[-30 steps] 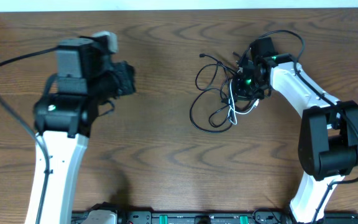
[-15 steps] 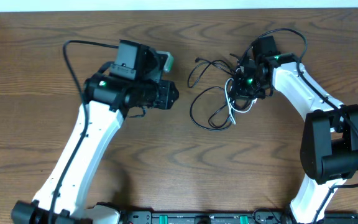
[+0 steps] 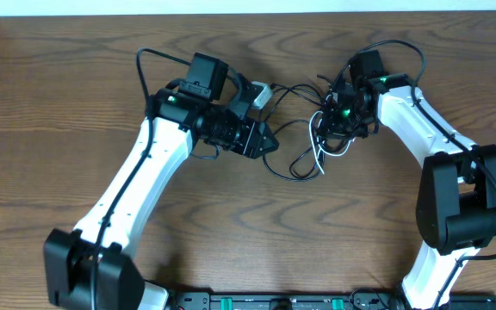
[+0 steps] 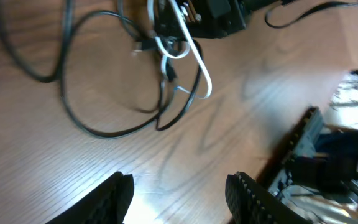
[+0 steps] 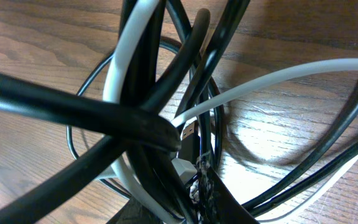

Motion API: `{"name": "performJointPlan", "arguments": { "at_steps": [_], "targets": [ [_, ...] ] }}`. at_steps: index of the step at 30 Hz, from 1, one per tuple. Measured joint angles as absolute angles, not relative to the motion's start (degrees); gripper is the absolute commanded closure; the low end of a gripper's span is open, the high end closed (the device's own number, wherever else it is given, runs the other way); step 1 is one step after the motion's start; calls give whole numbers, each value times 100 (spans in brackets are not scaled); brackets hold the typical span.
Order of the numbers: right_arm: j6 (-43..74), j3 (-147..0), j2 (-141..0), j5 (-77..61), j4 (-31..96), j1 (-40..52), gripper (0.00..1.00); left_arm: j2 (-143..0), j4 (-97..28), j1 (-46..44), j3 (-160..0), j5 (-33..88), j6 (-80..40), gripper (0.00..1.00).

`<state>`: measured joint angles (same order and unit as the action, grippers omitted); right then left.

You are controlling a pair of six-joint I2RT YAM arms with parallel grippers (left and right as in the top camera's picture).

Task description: Untangle cables

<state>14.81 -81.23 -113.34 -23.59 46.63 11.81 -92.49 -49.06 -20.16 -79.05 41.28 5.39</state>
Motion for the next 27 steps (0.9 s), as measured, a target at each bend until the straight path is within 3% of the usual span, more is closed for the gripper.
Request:
{"name": "performJointPlan", "arguments": {
  "at_steps": [7, 12, 19, 27],
  "targets": [
    [1481, -8123, -11334, -2359, 4668, 1181, 81, -7791, -3946, -2047, -7087, 3175, -322, 47],
    [1481, -8119, -11334, -2362, 4670, 1181, 80, -6853, -1964, -2051, -5295, 2934, -1168, 28],
    [1481, -8119, -11334, -2362, 4661, 1181, 79, -7273, -878, -2403, -4587, 3050, -1326, 13],
    [1481, -8119, -11334, -2362, 4663, 1181, 76, -8178, -447, -3022, -4582, 3116, -1306, 13]
  ]
}}
